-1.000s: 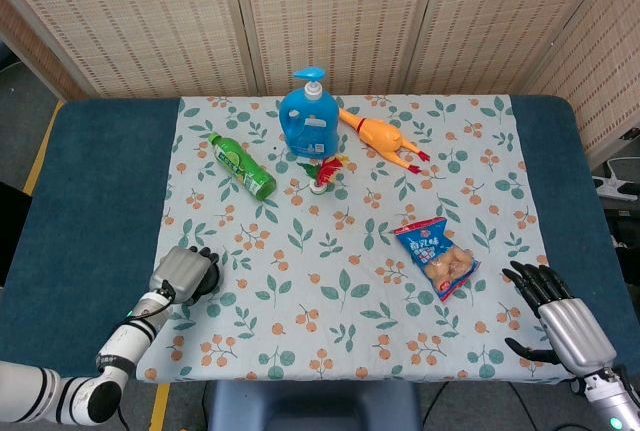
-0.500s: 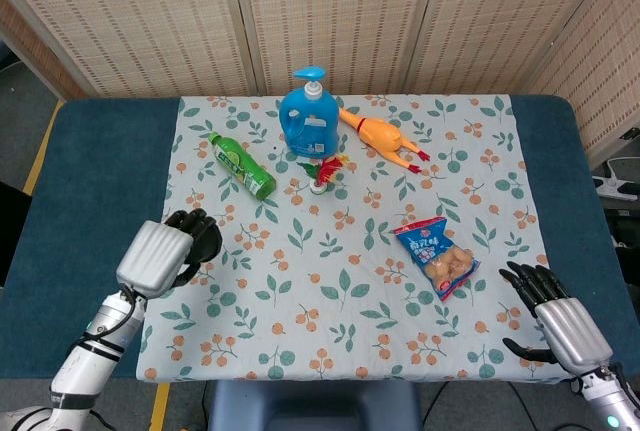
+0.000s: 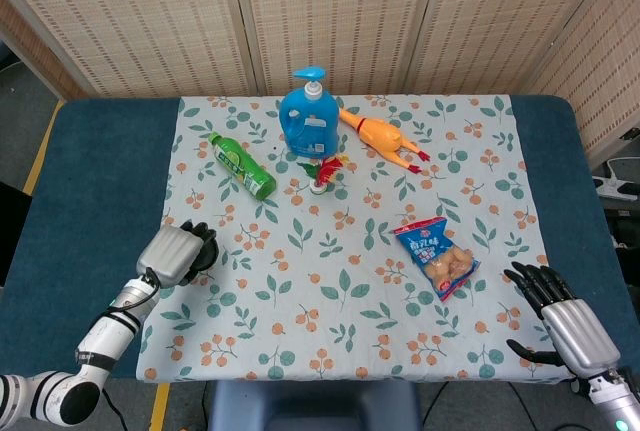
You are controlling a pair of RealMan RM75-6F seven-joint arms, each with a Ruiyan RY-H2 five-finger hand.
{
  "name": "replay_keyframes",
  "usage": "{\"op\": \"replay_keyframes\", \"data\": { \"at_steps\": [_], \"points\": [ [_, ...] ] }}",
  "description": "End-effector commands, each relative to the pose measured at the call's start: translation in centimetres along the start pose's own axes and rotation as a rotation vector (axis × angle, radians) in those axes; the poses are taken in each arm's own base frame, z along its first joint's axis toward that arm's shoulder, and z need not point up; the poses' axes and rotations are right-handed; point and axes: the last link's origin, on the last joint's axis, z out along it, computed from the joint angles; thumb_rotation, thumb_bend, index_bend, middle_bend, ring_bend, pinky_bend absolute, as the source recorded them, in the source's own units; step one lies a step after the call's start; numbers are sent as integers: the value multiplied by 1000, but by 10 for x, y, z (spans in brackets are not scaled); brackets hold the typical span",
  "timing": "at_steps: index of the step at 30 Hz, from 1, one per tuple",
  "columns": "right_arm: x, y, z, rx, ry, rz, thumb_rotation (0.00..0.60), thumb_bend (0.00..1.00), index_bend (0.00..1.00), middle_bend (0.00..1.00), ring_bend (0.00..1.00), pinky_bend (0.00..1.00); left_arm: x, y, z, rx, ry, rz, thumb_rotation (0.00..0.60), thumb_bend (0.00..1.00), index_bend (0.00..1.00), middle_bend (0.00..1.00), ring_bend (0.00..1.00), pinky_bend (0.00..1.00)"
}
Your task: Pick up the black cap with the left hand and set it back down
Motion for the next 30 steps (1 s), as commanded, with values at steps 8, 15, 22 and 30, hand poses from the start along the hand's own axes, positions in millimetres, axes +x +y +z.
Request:
{"op": "replay_keyframes", "data": {
  "at_steps": [8,15,22,30],
  "points": [
    [-9,-8,2,37,-42,-18,525,120,0,0,0,0,-47,20,-3,-49,-239,-61,600,685,721,795,682,851],
    [-8,-7,3,26,-36,-16,525,120,0,0,0,0,23,6,-14,-32,45,-84,600,685,722,797,681,848],
    [-7,-7,4,22,-23,-13,524,120,0,0,0,0,80,18,-37,-60,200,-86,600,684,727,802,680,853],
    [-10,-8,5,32,-42,-19,527,120,0,0,0,0,-25,3,-3,-6,-114,-100,600,682,722,800,681,848]
  ]
}}
